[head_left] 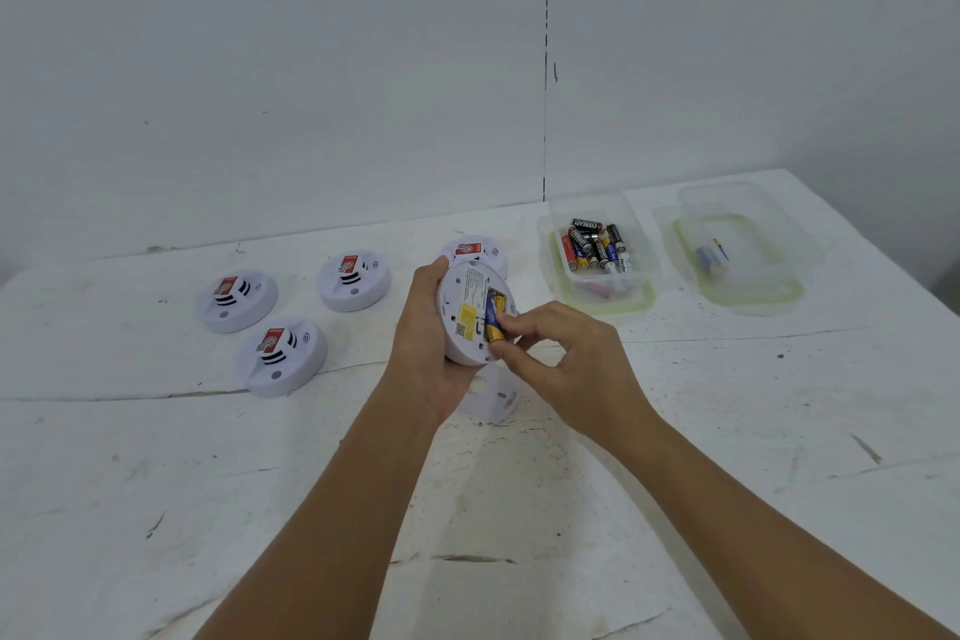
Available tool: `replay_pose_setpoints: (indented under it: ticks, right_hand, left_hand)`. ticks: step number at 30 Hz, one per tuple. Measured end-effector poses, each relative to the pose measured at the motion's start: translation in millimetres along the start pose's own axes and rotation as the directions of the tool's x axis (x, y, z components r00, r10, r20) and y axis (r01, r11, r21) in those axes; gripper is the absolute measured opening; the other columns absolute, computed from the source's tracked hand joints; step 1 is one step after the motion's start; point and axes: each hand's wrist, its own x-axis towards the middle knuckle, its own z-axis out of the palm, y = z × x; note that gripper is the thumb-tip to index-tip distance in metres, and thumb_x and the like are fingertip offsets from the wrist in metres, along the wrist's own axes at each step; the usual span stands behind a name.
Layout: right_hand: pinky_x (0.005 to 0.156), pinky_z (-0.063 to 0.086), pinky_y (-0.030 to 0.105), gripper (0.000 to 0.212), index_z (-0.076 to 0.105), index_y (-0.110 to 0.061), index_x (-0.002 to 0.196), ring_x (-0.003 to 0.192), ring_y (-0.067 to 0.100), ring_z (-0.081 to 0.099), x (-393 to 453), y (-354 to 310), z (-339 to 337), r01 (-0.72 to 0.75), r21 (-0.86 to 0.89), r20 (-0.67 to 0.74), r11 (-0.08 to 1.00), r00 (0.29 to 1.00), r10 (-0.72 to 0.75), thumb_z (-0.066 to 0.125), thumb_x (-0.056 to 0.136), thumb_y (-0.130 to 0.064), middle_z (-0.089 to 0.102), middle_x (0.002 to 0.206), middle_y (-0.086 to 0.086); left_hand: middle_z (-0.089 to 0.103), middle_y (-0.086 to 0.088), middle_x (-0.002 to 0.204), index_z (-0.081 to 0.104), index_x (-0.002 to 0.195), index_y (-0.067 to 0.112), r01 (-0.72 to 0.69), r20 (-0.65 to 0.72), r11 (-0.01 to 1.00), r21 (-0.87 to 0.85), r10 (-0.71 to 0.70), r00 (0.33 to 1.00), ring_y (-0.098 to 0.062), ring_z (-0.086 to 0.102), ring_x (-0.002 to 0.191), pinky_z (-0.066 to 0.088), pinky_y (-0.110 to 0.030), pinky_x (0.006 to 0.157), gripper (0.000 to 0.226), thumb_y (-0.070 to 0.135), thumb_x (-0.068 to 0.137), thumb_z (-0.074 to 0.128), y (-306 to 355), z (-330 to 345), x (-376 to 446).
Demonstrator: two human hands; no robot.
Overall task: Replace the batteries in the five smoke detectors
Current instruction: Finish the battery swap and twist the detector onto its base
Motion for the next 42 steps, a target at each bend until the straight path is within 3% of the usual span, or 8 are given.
replay_pose_setpoints:
  ticks: [3,6,12,17,21,25,36,42]
  right_hand:
    - [0.078,0.053,0.013,0.03,0.077,-0.017,0.116,0.086,0.003,0.069,1.2,0.3,-1.5,0.057,-0.057,0.008,0.997,0.998,-0.057,0.084,0.088,-0.025,0.073,0.101,-0.007]
    - [0.081,0.049,0.01,0.038,0.073,-0.021,0.127,0.089,0.001,0.064,4.2,-1.1,-5.5,0.121,-0.112,0.04,0.986,0.992,-0.117,0.082,0.09,-0.024,0.067,0.107,-0.008]
    - [0.078,0.051,0.009,0.031,0.079,-0.019,0.121,0.089,0.0,0.068,-0.3,-2.0,-1.3,0.086,-0.063,-0.005,0.994,0.996,-0.086,0.082,0.09,-0.02,0.073,0.102,-0.009]
    - [0.076,0.049,0.007,0.031,0.08,-0.019,0.118,0.088,0.0,0.069,-0.9,-4.5,-1.1,0.044,-0.042,-0.001,0.998,0.999,-0.044,0.084,0.088,-0.02,0.074,0.101,-0.009]
    - [0.075,0.049,0.007,0.029,0.08,-0.018,0.117,0.087,0.003,0.07,-0.5,-6.3,-1.4,0.028,-0.045,-0.003,0.999,1.0,-0.028,0.084,0.088,-0.021,0.075,0.1,-0.009]
    - [0.079,0.049,0.008,0.025,0.081,-0.02,0.116,0.091,0.004,0.07,-4.9,-9.5,0.2,-0.045,0.014,0.027,0.999,0.999,0.045,0.08,0.091,-0.023,0.074,0.101,-0.01]
    - [0.086,0.058,0.024,0.02,0.081,-0.021,0.112,0.094,0.007,0.072,-5.2,-13.9,7.5,-0.136,0.111,0.025,0.984,0.991,0.134,0.08,0.092,-0.021,0.076,0.101,-0.011]
    - [0.089,0.061,0.035,0.018,0.081,-0.024,0.105,0.093,0.01,0.075,-4.9,-16.5,9.7,-0.26,0.225,0.069,0.939,0.966,0.25,0.083,0.088,-0.017,0.078,0.1,-0.009]
  left_hand:
    - [0.071,-0.016,0.115,0.065,0.139,0.016,-0.002,-0.005,1.0,0.021,0.002,1.0,-0.031,0.065,0.099,0.06,-0.047,0.088,0.058,0.055,0.097,0.054,0.4,0.9,-2.1]
    - [0.071,-0.014,0.113,0.065,0.139,0.016,0.01,0.006,0.999,0.034,-0.01,1.0,-0.031,0.064,0.1,0.057,-0.039,0.074,0.059,0.056,0.096,0.054,1.8,1.6,-4.5]
    - [0.071,-0.016,0.113,0.067,0.137,0.014,0.011,0.033,1.0,0.018,-0.012,0.999,-0.03,0.064,0.096,0.059,-0.044,0.082,0.059,0.055,0.096,0.055,1.5,1.6,-3.0]
    - [0.069,-0.017,0.117,0.067,0.137,0.015,0.013,0.055,1.0,0.022,-0.015,0.998,-0.032,0.062,0.103,0.046,-0.054,0.11,0.06,0.056,0.096,0.055,-0.5,-2.1,-1.1]
    - [0.07,-0.016,0.112,0.067,0.136,0.013,0.004,0.06,1.0,0.015,-0.005,0.998,-0.03,0.064,0.094,0.052,-0.049,0.098,0.059,0.055,0.095,0.056,0.3,0.0,-3.9]
    - [0.068,-0.017,0.113,0.067,0.137,0.013,0.001,0.063,1.0,0.012,-0.002,0.998,-0.031,0.06,0.098,0.041,-0.055,0.112,0.059,0.054,0.095,0.056,-0.6,-3.3,-5.2]
    - [0.07,-0.018,0.114,0.07,0.132,0.014,-0.012,-0.014,0.999,0.035,0.012,1.0,-0.033,0.061,0.107,0.044,-0.055,0.113,0.054,0.053,0.097,0.055,-0.8,-7.4,-10.1]
    - [0.073,-0.015,0.104,0.072,0.128,0.015,-0.021,-0.054,0.996,0.091,0.026,0.998,-0.029,0.063,0.096,0.052,-0.047,0.093,0.051,0.052,0.098,0.054,2.3,-5.9,-18.1]
